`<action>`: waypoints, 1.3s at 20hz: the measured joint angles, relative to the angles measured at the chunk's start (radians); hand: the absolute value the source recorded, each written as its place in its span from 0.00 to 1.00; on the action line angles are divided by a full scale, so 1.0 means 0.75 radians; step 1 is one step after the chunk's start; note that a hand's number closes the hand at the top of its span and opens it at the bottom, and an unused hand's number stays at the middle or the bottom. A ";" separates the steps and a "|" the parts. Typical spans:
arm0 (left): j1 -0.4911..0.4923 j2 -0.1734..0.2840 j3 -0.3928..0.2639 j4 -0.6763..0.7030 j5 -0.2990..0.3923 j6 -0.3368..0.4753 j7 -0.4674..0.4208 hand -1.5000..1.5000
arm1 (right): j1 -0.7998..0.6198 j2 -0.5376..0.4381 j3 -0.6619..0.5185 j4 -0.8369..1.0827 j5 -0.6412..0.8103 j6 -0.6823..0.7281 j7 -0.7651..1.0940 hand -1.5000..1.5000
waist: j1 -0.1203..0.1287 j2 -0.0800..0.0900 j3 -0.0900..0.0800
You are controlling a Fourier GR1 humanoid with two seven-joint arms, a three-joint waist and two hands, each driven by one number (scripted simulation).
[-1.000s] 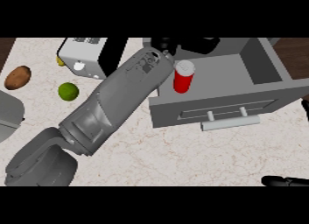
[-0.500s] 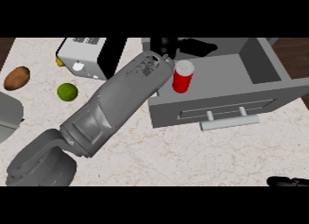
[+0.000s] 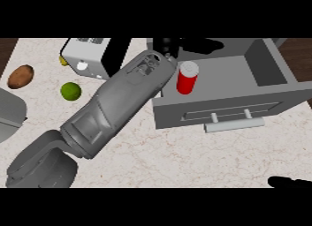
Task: Pick up the can, place it into the drawer and close the drawer
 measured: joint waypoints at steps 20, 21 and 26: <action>-0.064 0.012 0.026 -0.063 0.077 0.051 -0.007 0.00 | -0.189 -0.140 0.375 0.333 0.938 -0.165 -0.095 0.00 | 0.132 -0.028 -0.001; -0.062 0.010 0.030 -0.069 0.073 0.057 -0.003 0.00 | -0.198 -0.135 0.392 0.383 0.984 -0.193 -0.101 0.00 | 0.138 -0.029 -0.001; -0.029 0.075 0.032 -0.145 0.038 0.040 0.067 0.00 | -0.249 -0.091 0.429 0.613 1.143 -0.344 -0.129 0.00 | 0.166 -0.037 -0.001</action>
